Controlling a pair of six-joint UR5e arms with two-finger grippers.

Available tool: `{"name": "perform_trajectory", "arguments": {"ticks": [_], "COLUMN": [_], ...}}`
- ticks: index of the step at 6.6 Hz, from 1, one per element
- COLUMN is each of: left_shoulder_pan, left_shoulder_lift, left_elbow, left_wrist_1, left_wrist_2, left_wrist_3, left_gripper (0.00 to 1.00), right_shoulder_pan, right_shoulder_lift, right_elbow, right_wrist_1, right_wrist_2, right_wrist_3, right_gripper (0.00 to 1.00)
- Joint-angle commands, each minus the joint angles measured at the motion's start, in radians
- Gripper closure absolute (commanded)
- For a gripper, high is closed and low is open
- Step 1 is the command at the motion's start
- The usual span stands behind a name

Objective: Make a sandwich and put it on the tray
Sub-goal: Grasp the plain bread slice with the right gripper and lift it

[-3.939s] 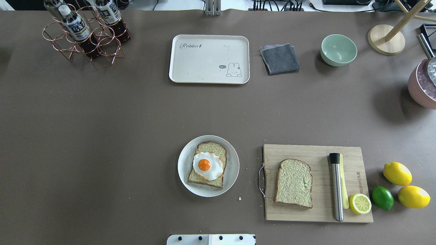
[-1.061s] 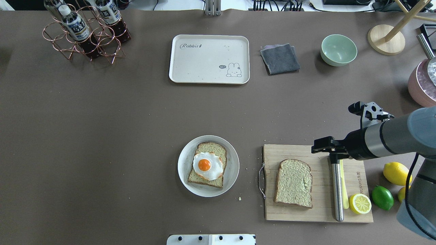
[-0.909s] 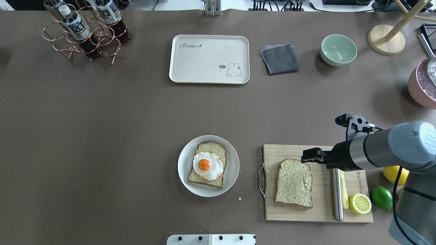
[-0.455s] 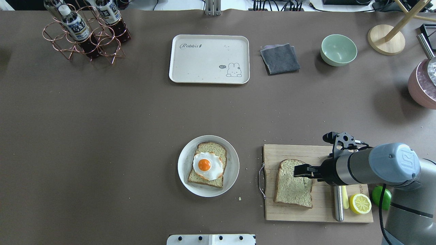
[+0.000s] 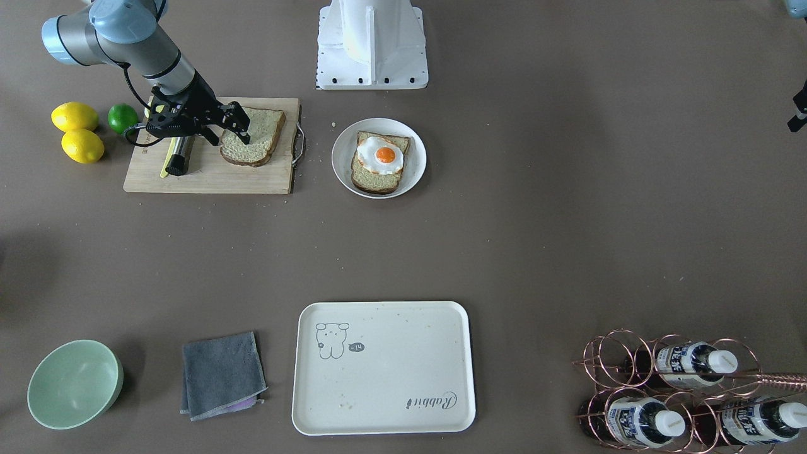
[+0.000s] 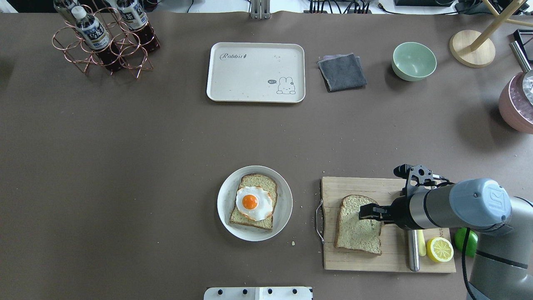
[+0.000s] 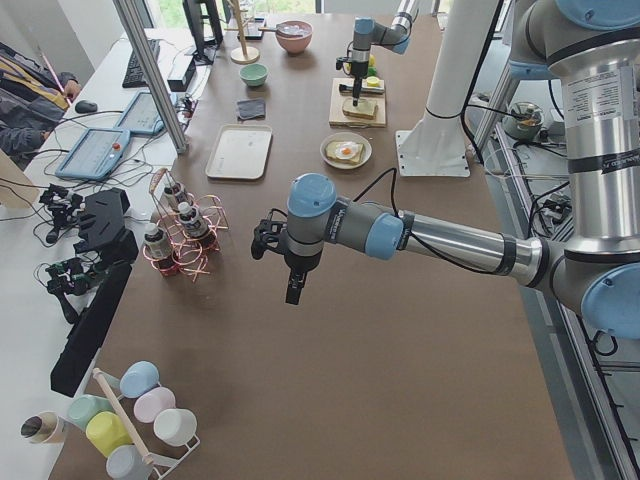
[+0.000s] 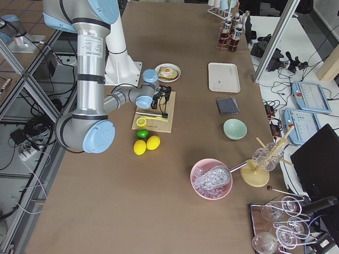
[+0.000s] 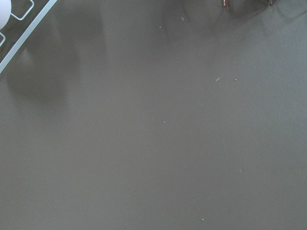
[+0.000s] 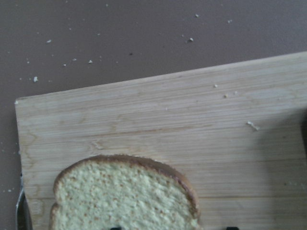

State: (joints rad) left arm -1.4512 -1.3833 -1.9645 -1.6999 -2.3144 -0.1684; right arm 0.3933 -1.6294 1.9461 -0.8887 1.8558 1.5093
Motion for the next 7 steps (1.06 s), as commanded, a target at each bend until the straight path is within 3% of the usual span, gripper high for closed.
{"name": "perform_trajectory", "arguments": {"ticks": [1, 5, 7], "left_shoulder_pan": [0.058, 0.063, 0.063], "left_shoulder_lift": [0.01, 0.032, 0.033], "left_elbow": [0.006, -0.001, 0.001], "left_wrist_1": [-0.082, -0.092, -0.092], "left_wrist_2": [0.003, 0.003, 0.003], "left_wrist_3": [-0.109, -0.126, -0.126], "left_gripper": [0.02, 0.02, 0.02], "right_shoulder_pan": [0.004, 0.094, 0.076], "right_shoulder_lift": [0.002, 0.029, 0.193], "right_elbow": [0.005, 0.068, 0.035], "right_wrist_1": [0.0, -0.004, -0.001], "right_wrist_2": [0.003, 0.095, 0.106], "right_wrist_3": [-0.001, -0.006, 0.002], "right_gripper": [1.0, 1.0, 1.0]}}
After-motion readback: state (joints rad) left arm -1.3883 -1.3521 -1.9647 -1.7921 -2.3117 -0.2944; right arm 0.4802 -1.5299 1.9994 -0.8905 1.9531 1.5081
